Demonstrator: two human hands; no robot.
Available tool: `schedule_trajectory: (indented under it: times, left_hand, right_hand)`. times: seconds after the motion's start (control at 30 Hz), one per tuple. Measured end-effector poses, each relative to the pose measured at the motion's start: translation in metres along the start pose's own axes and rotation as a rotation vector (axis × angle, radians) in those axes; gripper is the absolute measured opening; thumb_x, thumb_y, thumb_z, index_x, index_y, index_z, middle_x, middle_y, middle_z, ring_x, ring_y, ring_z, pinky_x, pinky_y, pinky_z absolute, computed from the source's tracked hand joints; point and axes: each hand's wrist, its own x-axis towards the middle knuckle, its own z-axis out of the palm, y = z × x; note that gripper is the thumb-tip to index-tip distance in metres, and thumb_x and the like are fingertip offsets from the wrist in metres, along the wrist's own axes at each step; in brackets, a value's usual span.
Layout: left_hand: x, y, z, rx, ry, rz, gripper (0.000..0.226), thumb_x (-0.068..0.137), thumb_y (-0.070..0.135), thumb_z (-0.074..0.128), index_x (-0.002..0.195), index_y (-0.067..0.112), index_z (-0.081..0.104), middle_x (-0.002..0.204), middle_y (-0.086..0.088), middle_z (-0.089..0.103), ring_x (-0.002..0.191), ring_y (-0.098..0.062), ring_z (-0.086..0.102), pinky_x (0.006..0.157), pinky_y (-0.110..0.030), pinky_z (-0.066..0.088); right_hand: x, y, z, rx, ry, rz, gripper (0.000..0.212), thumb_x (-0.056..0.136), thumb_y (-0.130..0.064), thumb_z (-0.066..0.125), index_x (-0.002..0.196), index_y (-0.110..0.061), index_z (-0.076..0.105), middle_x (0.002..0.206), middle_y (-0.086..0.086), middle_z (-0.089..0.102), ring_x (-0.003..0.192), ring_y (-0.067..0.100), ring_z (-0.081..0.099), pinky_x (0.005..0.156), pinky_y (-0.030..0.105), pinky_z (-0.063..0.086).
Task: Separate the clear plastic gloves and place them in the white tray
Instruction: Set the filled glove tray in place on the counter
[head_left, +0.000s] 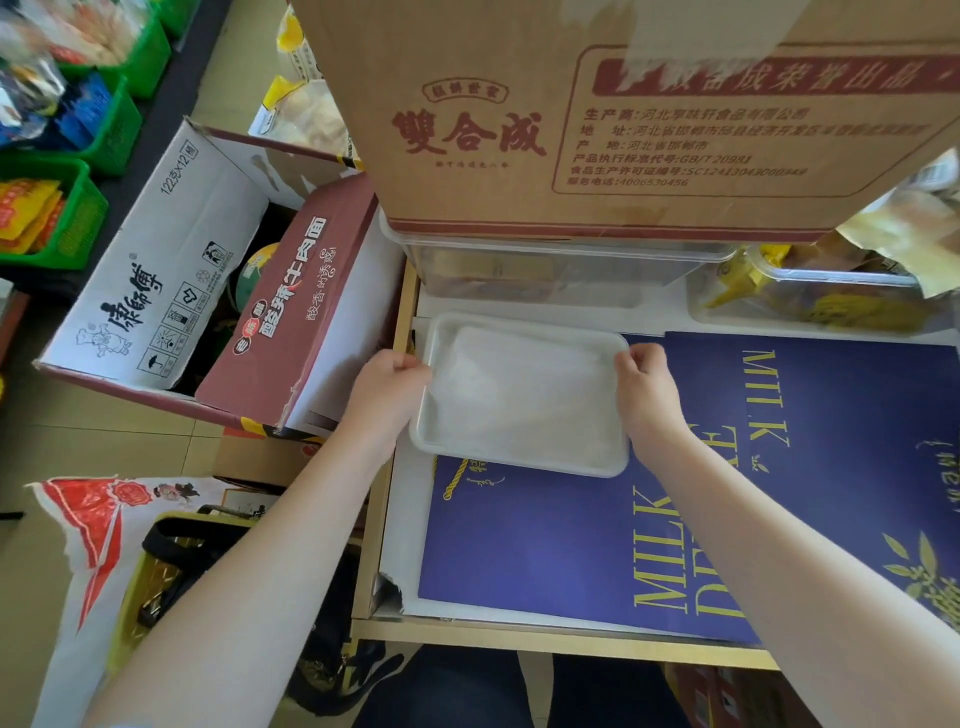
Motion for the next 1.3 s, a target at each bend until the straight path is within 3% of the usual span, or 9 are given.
schedule_trajectory:
  times: [0.17,0.4,0.53,0.77,0.9,1.0,1.13,1.2,1.3]
  left_hand:
    - [0.009,0.035,0.021,0.173,0.053,0.214,0.037,0.087,0.012,0.048,0.123,0.017,0.05,0.111,0.001,0.057,0.096,-0.019,0.055,0.072,-0.027,0.042]
    - [0.011,0.026,0.027,0.237,0.128,0.429,0.034,0.093,0.04,0.05,0.075,0.012,0.049,0.076,0.004,0.044,0.069,-0.01,0.042,0.062,-0.024,0.032]
    - [-0.006,0.024,0.031,0.239,0.057,0.476,0.034,0.091,0.036,0.055,0.077,0.005,0.052,0.071,0.004,0.05,0.066,-0.006,0.046,0.059,-0.011,0.033]
    - [-0.014,0.009,0.032,0.202,0.04,0.707,0.049,0.083,0.047,0.044,0.065,0.003,0.057,0.061,-0.002,0.052,0.061,-0.01,0.048,0.057,-0.016,0.033]
    - [-0.011,0.012,0.038,0.195,0.049,0.729,0.053,0.085,0.042,0.049,0.065,-0.005,0.062,0.066,-0.01,0.056,0.069,-0.015,0.052,0.062,-0.018,0.035]
    - [-0.008,0.011,0.036,0.136,0.08,0.675,0.041,0.093,0.027,0.054,0.068,-0.005,0.064,0.073,-0.007,0.061,0.07,-0.003,0.055,0.068,-0.015,0.037]
    - [-0.008,0.009,0.029,0.012,0.214,0.534,0.03,0.097,0.024,0.048,0.074,0.011,0.063,0.074,0.011,0.058,0.069,0.005,0.053,0.07,-0.018,0.04]
    - [-0.01,0.005,0.026,-0.009,0.242,0.532,0.034,0.098,0.026,0.045,0.075,0.008,0.062,0.074,0.0,0.057,0.068,-0.005,0.052,0.069,-0.024,0.04]
    - [-0.018,0.004,0.018,-0.004,0.213,0.478,0.031,0.1,0.029,0.04,0.081,0.018,0.063,0.083,-0.001,0.061,0.077,-0.007,0.057,0.071,-0.024,0.042]
  right_hand:
    - [0.014,-0.02,0.007,0.0,-0.048,-0.028,0.028,0.092,-0.015,0.038,0.113,-0.012,0.055,0.1,0.0,0.051,0.085,0.018,0.047,0.076,0.028,0.037]
    - [0.011,-0.034,-0.002,-0.45,-0.052,-0.353,0.042,0.094,-0.039,0.041,0.062,-0.013,0.037,0.056,0.001,0.039,0.058,0.023,0.04,0.049,0.03,0.025]
    - [-0.011,-0.059,0.003,-0.936,-0.28,-0.558,0.054,0.096,-0.053,0.022,0.065,-0.015,0.045,0.064,0.003,0.045,0.067,0.03,0.048,0.059,0.032,0.033]
    - [-0.014,-0.063,0.015,-1.09,-0.499,-0.631,0.074,0.079,-0.077,0.017,0.062,-0.013,0.049,0.063,-0.001,0.047,0.074,0.024,0.051,0.066,0.033,0.034]
    - [-0.009,-0.06,-0.005,-0.9,-0.487,-0.512,0.068,0.083,-0.073,0.028,0.075,-0.012,0.058,0.071,0.002,0.058,0.078,0.024,0.054,0.071,0.036,0.041]
    - [-0.007,-0.039,-0.033,-0.44,-0.124,-0.445,0.056,0.09,-0.059,0.038,0.072,-0.011,0.058,0.068,0.007,0.06,0.07,0.026,0.053,0.062,0.035,0.041]
    - [-0.027,-0.016,-0.033,0.062,-0.082,0.006,0.046,0.096,-0.053,0.031,0.066,-0.024,0.052,0.071,-0.004,0.056,0.071,0.017,0.053,0.062,0.029,0.037]
    - [-0.037,-0.017,-0.024,0.12,-0.156,0.171,0.048,0.096,-0.055,0.025,0.07,-0.024,0.052,0.077,-0.003,0.057,0.071,0.01,0.052,0.062,0.027,0.038]
    - [-0.036,-0.017,-0.019,-0.062,-0.068,-0.062,0.061,0.096,-0.054,0.024,0.066,-0.005,0.044,0.066,0.012,0.046,0.063,0.02,0.039,0.057,0.032,0.028]
